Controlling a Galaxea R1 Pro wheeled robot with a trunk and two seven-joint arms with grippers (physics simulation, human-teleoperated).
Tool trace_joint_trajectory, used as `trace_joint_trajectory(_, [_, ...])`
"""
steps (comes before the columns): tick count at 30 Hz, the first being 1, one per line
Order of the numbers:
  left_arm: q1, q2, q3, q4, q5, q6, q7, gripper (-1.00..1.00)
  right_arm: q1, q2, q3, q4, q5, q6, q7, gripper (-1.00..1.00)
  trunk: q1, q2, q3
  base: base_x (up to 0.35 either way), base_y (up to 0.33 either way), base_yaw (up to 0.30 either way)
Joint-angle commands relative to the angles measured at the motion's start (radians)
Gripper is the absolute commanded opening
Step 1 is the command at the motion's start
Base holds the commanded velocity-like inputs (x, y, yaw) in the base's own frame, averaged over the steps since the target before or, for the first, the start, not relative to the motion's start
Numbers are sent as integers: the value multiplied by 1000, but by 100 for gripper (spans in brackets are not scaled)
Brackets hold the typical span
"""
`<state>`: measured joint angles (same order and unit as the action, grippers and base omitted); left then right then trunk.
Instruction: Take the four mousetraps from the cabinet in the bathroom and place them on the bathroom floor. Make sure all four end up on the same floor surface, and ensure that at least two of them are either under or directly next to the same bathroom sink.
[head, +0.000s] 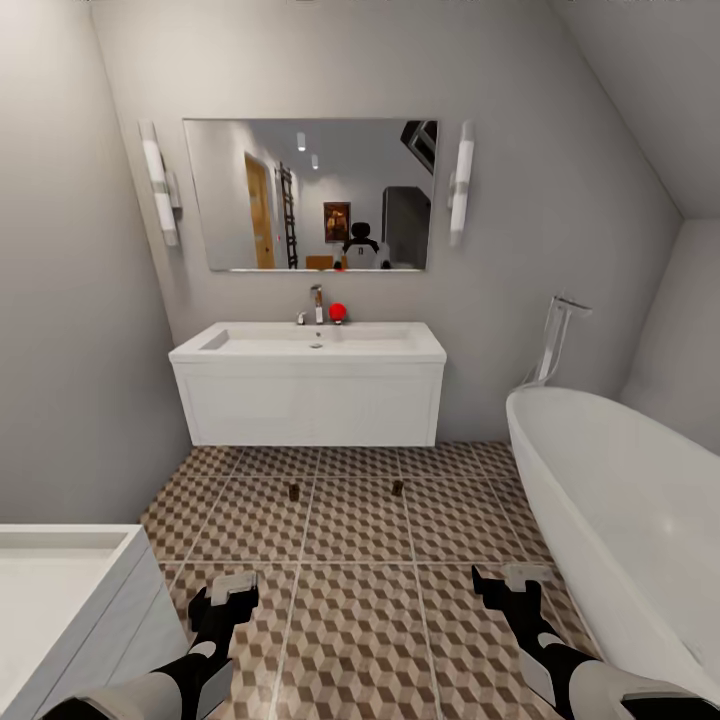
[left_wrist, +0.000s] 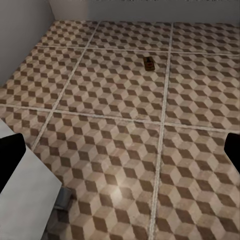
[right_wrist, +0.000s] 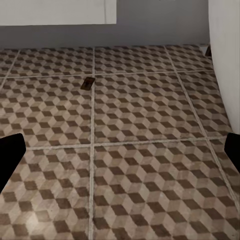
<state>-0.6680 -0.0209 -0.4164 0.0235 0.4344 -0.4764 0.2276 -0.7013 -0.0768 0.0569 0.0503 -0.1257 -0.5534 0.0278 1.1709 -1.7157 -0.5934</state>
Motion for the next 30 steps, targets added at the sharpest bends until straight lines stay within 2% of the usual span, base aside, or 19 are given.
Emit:
trace_joint_trajectory(1, [-1, -1, -8, 3, 4, -4, 4, 100, -2, 0, 6, 4, -10, -6, 3, 100, -4, 7, 2, 0, 0, 0])
trace_joint_trajectory(30, [-1, -1, -9, 3, 4, -4, 4, 100, -1, 0, 8, 3, -1, -6, 3, 100, -115, 210, 93, 0, 0, 0])
